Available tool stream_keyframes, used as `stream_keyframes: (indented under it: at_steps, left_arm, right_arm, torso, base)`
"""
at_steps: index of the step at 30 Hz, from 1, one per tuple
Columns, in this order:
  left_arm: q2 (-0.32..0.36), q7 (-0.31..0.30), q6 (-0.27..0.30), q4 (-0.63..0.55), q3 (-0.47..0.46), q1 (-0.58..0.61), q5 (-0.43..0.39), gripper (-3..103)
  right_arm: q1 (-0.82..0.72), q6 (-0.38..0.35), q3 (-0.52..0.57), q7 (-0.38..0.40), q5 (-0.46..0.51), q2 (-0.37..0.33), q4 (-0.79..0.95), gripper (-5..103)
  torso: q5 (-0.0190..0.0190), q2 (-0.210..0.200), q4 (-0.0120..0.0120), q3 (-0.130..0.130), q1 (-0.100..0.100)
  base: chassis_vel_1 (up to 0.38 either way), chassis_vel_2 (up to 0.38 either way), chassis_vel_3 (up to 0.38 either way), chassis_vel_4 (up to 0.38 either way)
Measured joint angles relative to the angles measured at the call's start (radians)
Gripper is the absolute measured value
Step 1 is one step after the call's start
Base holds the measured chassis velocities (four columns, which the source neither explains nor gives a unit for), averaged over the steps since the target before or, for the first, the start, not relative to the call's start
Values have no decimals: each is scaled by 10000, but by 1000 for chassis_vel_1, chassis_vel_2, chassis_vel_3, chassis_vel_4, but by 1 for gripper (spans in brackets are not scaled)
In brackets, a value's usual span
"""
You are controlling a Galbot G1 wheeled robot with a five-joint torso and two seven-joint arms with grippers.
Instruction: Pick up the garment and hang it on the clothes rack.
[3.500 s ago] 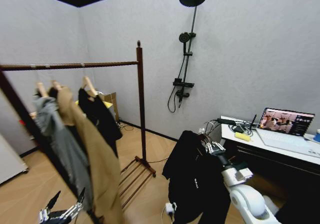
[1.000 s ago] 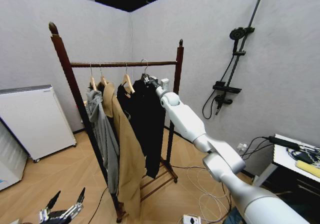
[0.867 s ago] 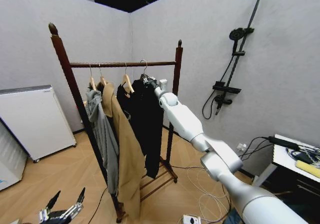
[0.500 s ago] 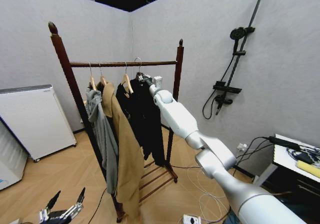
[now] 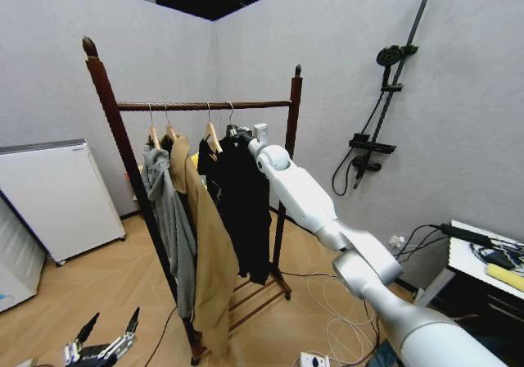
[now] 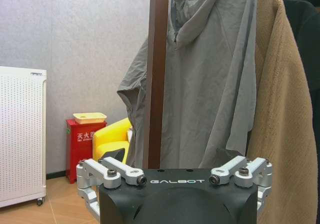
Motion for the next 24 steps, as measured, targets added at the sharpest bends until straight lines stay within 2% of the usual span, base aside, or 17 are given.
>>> stream_keyframes:
  at_steps: [2,3,5,6,7,8,10,11,13,14,16,17,18,19,20,23,24]
  left_arm:
    - [0,9,0,0,0,0,0,100]
    - [0,9,0,0,0,0,0,100]
    - [0,-3,0,0,-1,0,0,100]
    - [-1,-5,0,2,-1,2,0,100]
    - [-1,-5,0,2,-1,2,0,100]
    - [0,-4,0,0,-2,1,0,100]
    - [0,3,1,0,0,1,0,100]
    - [0,3,1,0,0,1,0,100]
    - [0,7,-2,-1,0,1,0,100]
    - [0,7,-2,-1,0,1,0,100]
    - [0,3,0,-1,0,0,0,100]
    - [0,0,0,1,0,1,0,100]
    - [0,0,0,1,0,1,0,100]
    - [0,-5,0,1,-2,1,0,100]
    - [0,-5,0,1,-2,1,0,100]
    - [-2,-3,0,0,0,0,0,100]
    - [-2,-3,0,0,0,0,0,100]
  right_arm:
    - [-723,-51,211,328,204,-660,1166,35]
    - [-723,-51,211,328,204,-660,1166,35]
    - [-1669,-2,665,627,464,-1772,2282,46]
    - [-2131,46,977,712,526,-2403,2763,51]
    - [-2131,46,977,712,526,-2403,2763,51]
    - [-2822,130,1500,868,572,-3160,3456,57]
    - [-4157,131,2570,1200,699,-4063,4682,62]
    - [-4157,131,2570,1200,699,-4063,4682,62]
    - [-6200,203,3882,1814,855,-4778,5960,73]
    - [-6200,203,3882,1814,855,-4778,5960,73]
    - [-8508,643,5695,2818,408,-4874,6933,84]
    - [-9396,905,6211,3141,139,-4741,7144,89]
    - [-9396,905,6211,3141,139,-4741,7144,89]
    - [-11052,1324,7217,3394,-464,-4377,7507,94]
    - [-11052,1324,7217,3394,-464,-4377,7507,94]
    - [-14516,1996,8961,3768,-1392,-3207,8933,100]
    - [-14516,1996,8961,3768,-1392,-3207,8933,100]
  torso:
    - [-2,0,9,0,0]
    - [-2,0,9,0,0]
    - [-2,0,17,1,0]
    - [1,-1,7,1,1]
    - [1,-1,7,1,1]
    - [6,0,-6,1,1]
    - [3,1,-6,0,2]
    - [3,1,-6,0,2]
    - [8,1,3,-1,-1]
    - [8,1,3,-1,-1]
    - [-10,1,8,-2,0]
    - [-11,2,8,-3,-2]
    - [-11,2,8,-3,-2]
    - [14,0,2,1,-1]
    - [14,0,2,1,-1]
    - [-10,2,6,-2,-2]
    - [-10,2,6,-2,-2]
  base:
    - [0,0,0,0]
    - [0,0,0,0]
    - [0,0,0,0]
    - [0,0,0,0]
    - [0,0,0,0]
    - [0,0,0,0]
    - [0,0,0,0]
    - [0,0,0,0]
    - [0,0,0,0]
    - [0,0,0,0]
    - [0,0,0,0]
    - [0,0,0,0]
    - [0,0,0,0]
    - [0,0,0,0]
    - [0,0,0,0]
    - [0,0,0,0]
    - [0,0,0,0]
